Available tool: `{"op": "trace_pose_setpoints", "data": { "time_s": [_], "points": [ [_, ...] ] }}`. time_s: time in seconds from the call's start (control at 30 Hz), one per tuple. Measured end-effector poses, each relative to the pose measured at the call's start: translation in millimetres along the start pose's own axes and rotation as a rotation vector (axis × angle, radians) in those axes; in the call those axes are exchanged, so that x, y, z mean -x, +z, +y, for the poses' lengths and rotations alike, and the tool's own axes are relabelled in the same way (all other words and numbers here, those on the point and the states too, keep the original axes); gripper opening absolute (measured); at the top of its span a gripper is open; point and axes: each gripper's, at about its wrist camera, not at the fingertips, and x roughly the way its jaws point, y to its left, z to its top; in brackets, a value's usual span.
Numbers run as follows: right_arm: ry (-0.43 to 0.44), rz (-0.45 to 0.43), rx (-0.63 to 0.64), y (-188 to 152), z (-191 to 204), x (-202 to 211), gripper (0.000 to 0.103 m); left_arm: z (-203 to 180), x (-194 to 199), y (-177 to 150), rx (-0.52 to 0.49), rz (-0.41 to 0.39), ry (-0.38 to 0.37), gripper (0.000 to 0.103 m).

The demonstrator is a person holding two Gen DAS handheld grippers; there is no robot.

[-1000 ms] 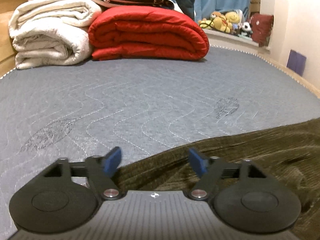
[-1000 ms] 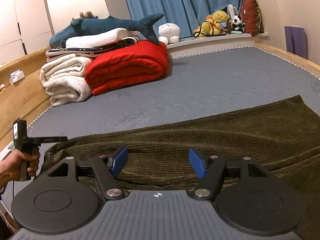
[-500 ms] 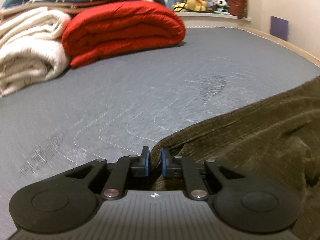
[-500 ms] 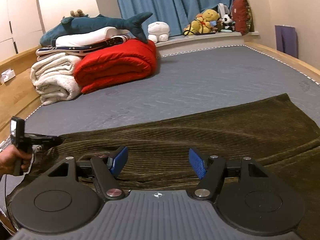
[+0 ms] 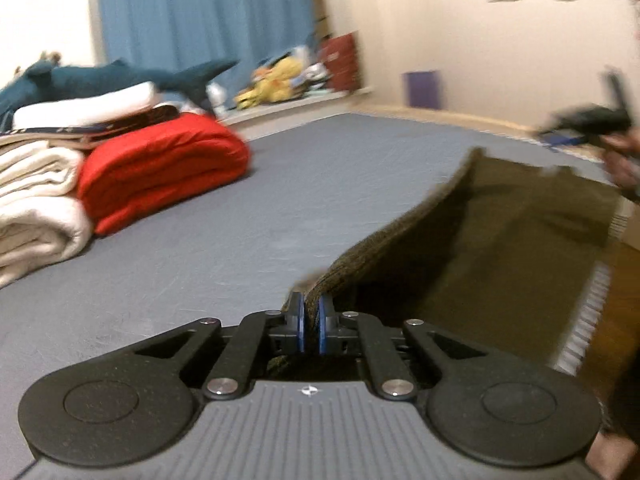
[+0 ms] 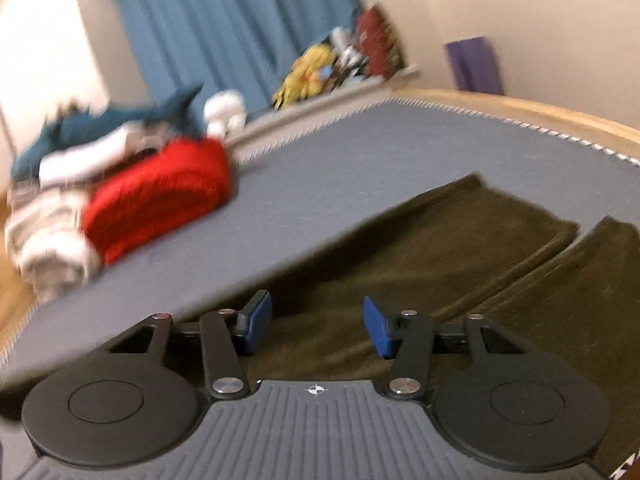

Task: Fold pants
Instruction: 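Grasp the waistband with the left tool while the right tool grasps the leg hems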

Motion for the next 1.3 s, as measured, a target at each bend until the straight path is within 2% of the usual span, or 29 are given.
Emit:
{"op": "trace_pose_setpoints", "data": {
  "time_s": [0.07,0.13,0.17,0.23,0.3,0.43,0.53,0.6,0.63,0.7,0.73,0.83,0.93,1.0,1.03,1.07,1.1,1.13,1.2,1.3],
  "points": [
    [-0.041,-0.059,-0.025,13,-13,12,0.054,-5,10,-29,0.055,0.074,-0.064,0.006],
    [-0.054,-0.070,-0.093,25,-29,14,0.054,-13,0,-47,0.074,0.183,-0.063,0.007],
    [-0.059,-0.063,-0.145,31,-40,12,0.054,-18,-4,-48,0.047,0.215,-0.048,0.008],
    [-0.073,-0.048,-0.207,38,-56,5,0.054,-25,-2,-41,0.035,0.185,-0.034,0.009],
    [-0.080,-0.016,-0.260,44,-74,-11,0.054,-25,-1,-29,0.062,0.147,-0.058,0.017],
    [-0.120,0.014,-0.321,39,-100,-35,0.054,-36,-20,-7,0.041,0.109,-0.091,0.018],
    [-0.117,0.047,-0.440,26,-129,-51,0.050,-53,-50,-9,0.010,0.151,-0.112,0.018],
    [-0.072,0.079,-0.510,19,-141,-66,0.049,-70,-66,-17,-0.033,0.208,-0.132,0.018],
    [-0.054,0.091,-0.519,18,-143,-73,0.048,-78,-71,-19,-0.070,0.225,-0.143,0.021],
    [-0.026,0.111,-0.523,13,-145,-89,0.048,-86,-85,-23,-0.121,0.248,-0.180,0.056],
    [-0.017,0.121,-0.523,12,-144,-97,0.048,-88,-90,-26,-0.124,0.261,-0.198,0.059],
    [0.028,0.171,-0.517,8,-141,-124,0.047,-91,-109,-33,-0.132,0.321,-0.250,0.059],
    [0.037,0.198,-0.496,10,-134,-148,0.045,-95,-117,-39,-0.168,0.337,-0.259,0.058],
    [0.035,0.218,-0.502,8,-133,-159,0.040,-96,-121,-43,-0.180,0.350,-0.258,0.056],
    [0.031,0.233,-0.506,6,-132,-164,0.037,-96,-121,-44,-0.189,0.357,-0.253,0.053],
    [0.020,0.250,-0.503,5,-131,-169,0.033,-97,-124,-46,-0.202,0.365,-0.241,0.042],
    [0.000,0.264,-0.495,4,-130,-174,0.026,-97,-127,-48,-0.213,0.375,-0.222,0.036],
    [-0.016,0.271,-0.492,4,-130,-176,0.024,-96,-129,-48,-0.204,0.379,-0.220,0.033],
    [-0.018,0.273,-0.501,4,-131,-177,0.018,-91,-126,-46,-0.173,0.383,-0.238,0.015],
    [-0.008,0.254,-0.473,9,-129,-168,0.008,-94,-122,-43,-0.191,0.374,-0.234,0.008]
  ]
}}
